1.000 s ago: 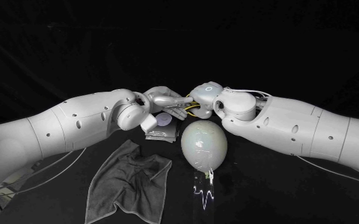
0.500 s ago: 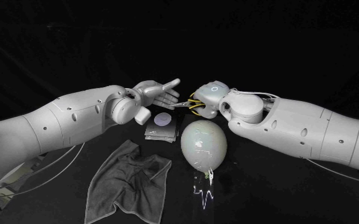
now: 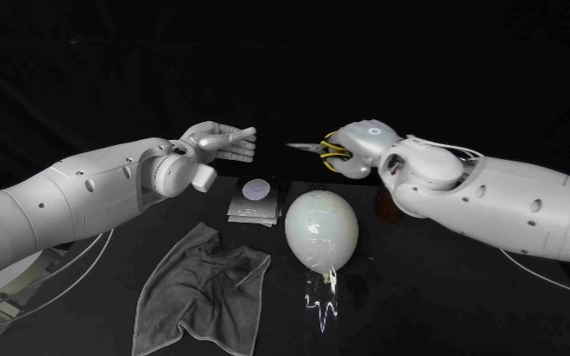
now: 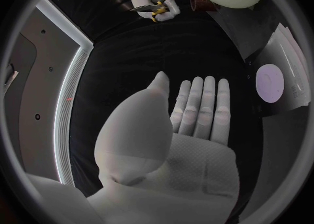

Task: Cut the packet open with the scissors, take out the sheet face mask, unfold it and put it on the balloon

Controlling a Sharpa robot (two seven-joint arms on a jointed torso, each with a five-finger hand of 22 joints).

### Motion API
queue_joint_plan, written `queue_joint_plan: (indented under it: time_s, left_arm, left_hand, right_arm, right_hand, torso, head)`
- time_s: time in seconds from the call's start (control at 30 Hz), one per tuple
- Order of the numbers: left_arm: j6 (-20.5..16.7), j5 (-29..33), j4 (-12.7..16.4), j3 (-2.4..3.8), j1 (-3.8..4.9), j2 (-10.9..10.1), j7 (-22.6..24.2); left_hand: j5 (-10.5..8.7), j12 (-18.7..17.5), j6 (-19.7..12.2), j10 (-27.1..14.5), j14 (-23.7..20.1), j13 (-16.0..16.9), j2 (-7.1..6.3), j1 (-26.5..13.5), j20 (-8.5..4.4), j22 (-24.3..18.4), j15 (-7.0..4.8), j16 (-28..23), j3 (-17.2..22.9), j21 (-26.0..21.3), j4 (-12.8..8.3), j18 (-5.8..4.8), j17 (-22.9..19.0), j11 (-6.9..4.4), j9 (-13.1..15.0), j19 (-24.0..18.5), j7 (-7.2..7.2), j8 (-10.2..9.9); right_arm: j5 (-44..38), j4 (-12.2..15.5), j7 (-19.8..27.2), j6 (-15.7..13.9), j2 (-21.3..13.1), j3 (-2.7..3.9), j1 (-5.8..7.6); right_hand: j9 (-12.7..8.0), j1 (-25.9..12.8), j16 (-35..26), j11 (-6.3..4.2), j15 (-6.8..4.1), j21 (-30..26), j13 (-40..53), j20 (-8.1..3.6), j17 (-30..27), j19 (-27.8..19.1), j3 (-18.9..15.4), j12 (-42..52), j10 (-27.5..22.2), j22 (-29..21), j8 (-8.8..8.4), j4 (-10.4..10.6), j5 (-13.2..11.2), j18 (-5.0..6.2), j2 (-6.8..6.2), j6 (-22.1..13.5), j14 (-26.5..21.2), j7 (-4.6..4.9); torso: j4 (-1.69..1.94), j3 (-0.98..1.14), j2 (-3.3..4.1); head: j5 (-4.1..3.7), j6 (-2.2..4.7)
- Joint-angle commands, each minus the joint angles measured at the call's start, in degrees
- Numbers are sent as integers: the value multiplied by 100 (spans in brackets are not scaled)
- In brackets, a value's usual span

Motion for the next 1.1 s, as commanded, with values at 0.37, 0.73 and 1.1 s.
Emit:
queue_joint_plan:
  time_s: [0.37, 0.73, 1.1]
  left_arm:
    - [-578, -1413, 263, -12, -488, -321, 1887]
    - [-1058, -2901, 171, -2, -924, -240, 2295]
    - [-1332, -4901, -51, -19, -1145, 1, 1629]
  left_hand:
    - [8, -243, 290, 295, 198, -42, -259, 914, -123, -42, -60, -74, 979, 17, -71, 21, 62, -49, -203, 0, -20, -152]
    - [-10, -274, -143, -552, -938, -47, -781, 635, 150, -214, 341, -773, 1065, -706, 92, -259, -190, 245, -376, -2077, 167, -497]
    - [-3, -311, -842, -2101, -2759, -82, -909, 747, 152, -270, 525, -1209, -107, -762, 513, -612, -551, 356, -576, -3233, 186, -802]
  right_arm:
    - [7375, 852, 1860, -494, -1351, 16, -22]
    - [9374, 1748, 2352, -51, -2254, -52, -580]
    - [9750, 2271, 2523, 410, -2507, -75, -1108]
  right_hand:
    - [20, 72, -44, -1026, -38, -87, 430, -48, 37, -95, 479, 4982, 2205, 693, -114, 511, 2, -37, 21, -93, 322, 18]
    - [-147, 107, 3, -986, -8, -9, 724, -45, 174, -10, 29, 5202, 2282, 791, -642, 466, 5, -68, 166, -39, 352, 78]
    - [-747, 189, -25, -814, 130, -98, 709, 62, 107, -66, -253, 5141, 2268, 740, -1620, 370, 3, -49, 277, -74, 333, 275]
  torso:
    - [-20, 0, -59]
    - [-54, 35, -111]
    - [-90, 56, -139]
  head:
    - [-43, -75]
    - [-1, -209]
    - [47, -389]
